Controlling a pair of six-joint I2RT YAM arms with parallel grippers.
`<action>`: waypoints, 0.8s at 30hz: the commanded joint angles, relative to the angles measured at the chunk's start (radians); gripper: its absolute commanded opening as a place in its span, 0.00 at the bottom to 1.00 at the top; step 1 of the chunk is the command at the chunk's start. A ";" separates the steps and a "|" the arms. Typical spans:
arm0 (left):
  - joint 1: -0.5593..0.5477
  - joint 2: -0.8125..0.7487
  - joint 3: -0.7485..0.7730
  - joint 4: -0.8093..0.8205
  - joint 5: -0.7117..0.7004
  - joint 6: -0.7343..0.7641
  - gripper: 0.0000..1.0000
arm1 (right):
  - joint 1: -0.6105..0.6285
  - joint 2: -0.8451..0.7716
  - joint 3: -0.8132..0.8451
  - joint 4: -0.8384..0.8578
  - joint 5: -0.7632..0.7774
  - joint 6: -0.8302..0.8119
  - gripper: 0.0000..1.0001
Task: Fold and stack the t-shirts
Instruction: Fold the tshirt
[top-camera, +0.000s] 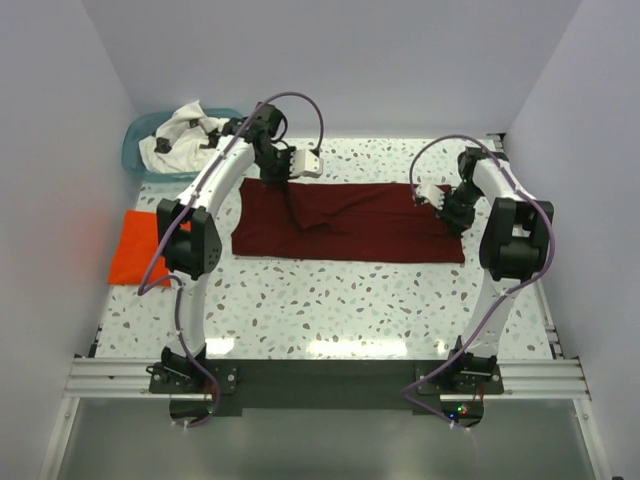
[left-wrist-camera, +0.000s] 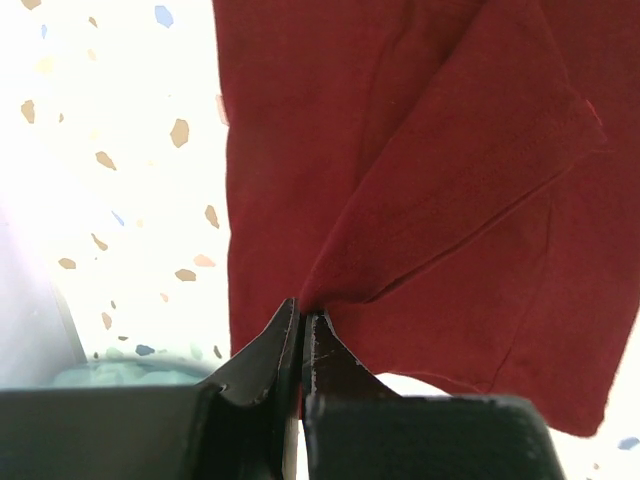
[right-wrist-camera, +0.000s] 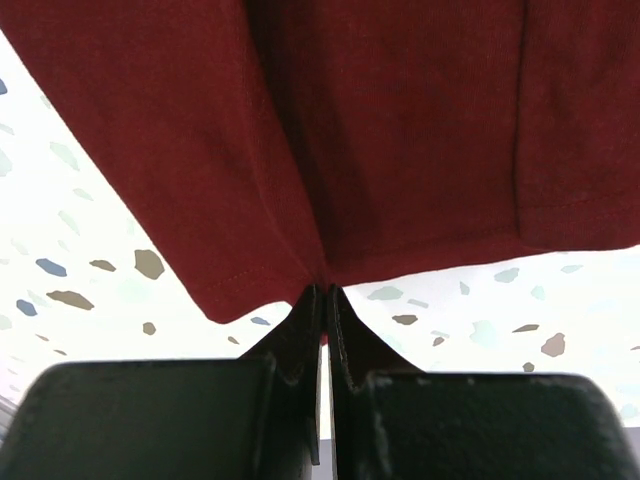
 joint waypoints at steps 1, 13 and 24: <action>0.011 -0.072 -0.034 0.134 0.031 0.001 0.00 | -0.008 0.005 0.042 -0.023 -0.021 -0.014 0.00; 0.014 -0.067 -0.092 0.230 0.056 0.048 0.00 | -0.014 0.028 0.078 -0.026 -0.031 0.000 0.00; 0.049 -0.106 -0.118 0.237 0.108 0.073 0.00 | -0.037 -0.014 0.043 -0.026 -0.051 -0.023 0.00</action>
